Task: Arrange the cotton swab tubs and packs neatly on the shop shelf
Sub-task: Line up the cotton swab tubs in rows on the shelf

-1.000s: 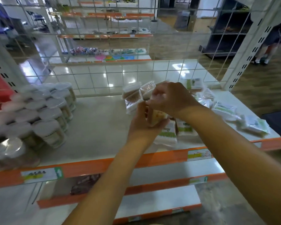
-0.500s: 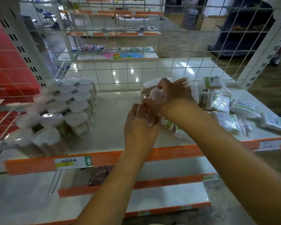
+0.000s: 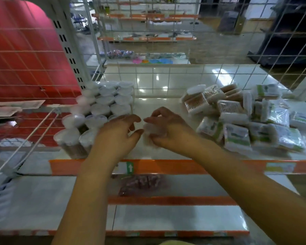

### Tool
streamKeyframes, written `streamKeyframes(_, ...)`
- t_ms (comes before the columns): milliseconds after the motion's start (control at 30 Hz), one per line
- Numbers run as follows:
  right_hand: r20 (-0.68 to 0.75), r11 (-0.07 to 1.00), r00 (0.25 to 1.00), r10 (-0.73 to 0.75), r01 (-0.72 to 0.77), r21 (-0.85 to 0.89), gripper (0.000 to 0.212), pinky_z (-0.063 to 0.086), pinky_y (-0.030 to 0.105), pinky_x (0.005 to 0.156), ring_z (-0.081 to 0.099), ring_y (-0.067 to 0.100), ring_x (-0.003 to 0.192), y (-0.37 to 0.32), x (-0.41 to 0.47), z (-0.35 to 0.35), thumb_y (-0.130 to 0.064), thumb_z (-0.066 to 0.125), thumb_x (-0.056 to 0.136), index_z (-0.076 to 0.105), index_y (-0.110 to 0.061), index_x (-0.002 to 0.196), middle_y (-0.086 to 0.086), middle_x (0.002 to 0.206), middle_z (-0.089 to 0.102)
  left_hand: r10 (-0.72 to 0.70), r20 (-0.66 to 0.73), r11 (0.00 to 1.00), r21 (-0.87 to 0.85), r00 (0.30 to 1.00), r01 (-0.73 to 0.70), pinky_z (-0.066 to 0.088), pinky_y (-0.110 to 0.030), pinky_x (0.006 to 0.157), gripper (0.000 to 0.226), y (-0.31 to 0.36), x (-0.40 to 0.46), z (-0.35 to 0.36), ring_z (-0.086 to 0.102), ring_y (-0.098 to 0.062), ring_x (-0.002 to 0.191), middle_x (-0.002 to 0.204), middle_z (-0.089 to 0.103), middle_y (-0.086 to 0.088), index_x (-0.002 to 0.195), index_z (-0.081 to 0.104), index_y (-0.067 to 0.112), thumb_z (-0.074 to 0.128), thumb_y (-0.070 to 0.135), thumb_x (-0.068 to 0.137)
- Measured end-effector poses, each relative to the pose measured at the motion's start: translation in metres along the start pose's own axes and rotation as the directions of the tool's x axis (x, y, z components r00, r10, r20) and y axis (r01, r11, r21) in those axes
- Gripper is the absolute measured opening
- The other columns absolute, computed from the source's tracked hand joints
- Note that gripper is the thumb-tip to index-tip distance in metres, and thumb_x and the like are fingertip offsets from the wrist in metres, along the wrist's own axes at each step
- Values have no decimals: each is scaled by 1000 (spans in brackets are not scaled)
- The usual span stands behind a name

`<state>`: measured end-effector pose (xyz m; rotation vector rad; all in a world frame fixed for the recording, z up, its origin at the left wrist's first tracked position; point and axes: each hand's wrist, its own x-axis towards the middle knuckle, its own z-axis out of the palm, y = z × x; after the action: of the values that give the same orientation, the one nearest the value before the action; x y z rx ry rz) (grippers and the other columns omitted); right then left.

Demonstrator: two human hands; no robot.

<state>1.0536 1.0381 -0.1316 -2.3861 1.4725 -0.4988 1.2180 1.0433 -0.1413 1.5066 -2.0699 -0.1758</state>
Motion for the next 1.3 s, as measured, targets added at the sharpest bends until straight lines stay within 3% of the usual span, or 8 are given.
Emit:
streamKeyframes(267, -138, 962, 970, -200, 221, 158, 40, 47, 38, 93, 54, 29, 112, -14, 16, 56, -9, 62, 84, 58, -7, 124, 12, 129, 50, 24, -111, 997, 80, 993, -16, 40, -29, 71, 31, -36, -9, -24, 58, -23, 86, 91, 65, -5, 112, 64, 14, 58, 31, 87)
streamKeyframes(433, -338, 927, 892, -299, 355, 117, 34, 40, 26, 95, 51, 23, 112, -19, 21, 76, -14, 62, 77, 67, -3, 109, 17, 116, 63, 44, -128, 994, 102, 991, -31, 36, -27, 68, 28, -45, -8, -30, 59, -26, 85, 89, 66, -7, 109, 66, 12, 58, 29, 87)
streamKeyframes(567, -463, 928, 811, -358, 365, -77, 31, 49, 40, 82, 47, 24, 106, -14, 26, 88, -26, 55, 78, 72, -11, 99, 12, 108, 67, 34, -118, 995, 93, 992, -23, 36, -27, 69, 42, -49, -6, -33, 59, -27, 83, 87, 66, -8, 107, 67, 11, 46, 34, 79)
streamKeyframes(633, -501, 932, 795, -342, 356, -71, 29, 50, 40, 77, 46, 25, 100, -11, 27, 89, -27, 57, 78, 73, -12, 97, 15, 104, 66, 31, -124, 996, 85, 992, -21, 35, -26, 69, 42, -51, -7, -33, 59, -27, 83, 88, 66, -9, 106, 67, 11, 46, 34, 79)
streamKeyframes(833, -509, 918, 777, -371, 388, -77, 26, 42, 28, 77, 46, 23, 95, -10, 25, 95, -24, 58, 82, 72, -8, 97, 13, 97, 65, 3, -120, 999, 35, 993, 1, 38, -26, 69, 42, -54, -10, -28, 59, -26, 83, 91, 66, -10, 104, 68, 10, 44, 33, 79)
streamKeyframes(1033, -570, 894, 718, -400, 442, -71, 22, 42, 29, 81, 47, 26, 93, -20, 29, 103, -17, 59, 83, 72, -5, 96, 16, 96, 66, 16, -126, 999, 41, 992, -11, 43, -29, 70, 40, -58, -10, -30, 60, -26, 85, 91, 67, -9, 105, 68, 11, 45, 31, 80)
streamKeyframes(1300, -568, 891, 714, -409, 447, -79, 20, 46, 37, 82, 52, 27, 93, -20, 28, 104, -16, 61, 81, 71, -6, 95, 14, 98, 67, 16, -120, 999, 50, 993, -10, 41, -29, 69, 38, -58, -10, -28, 60, -27, 83, 88, 67, -10, 102, 68, 8, 45, 28, 80)
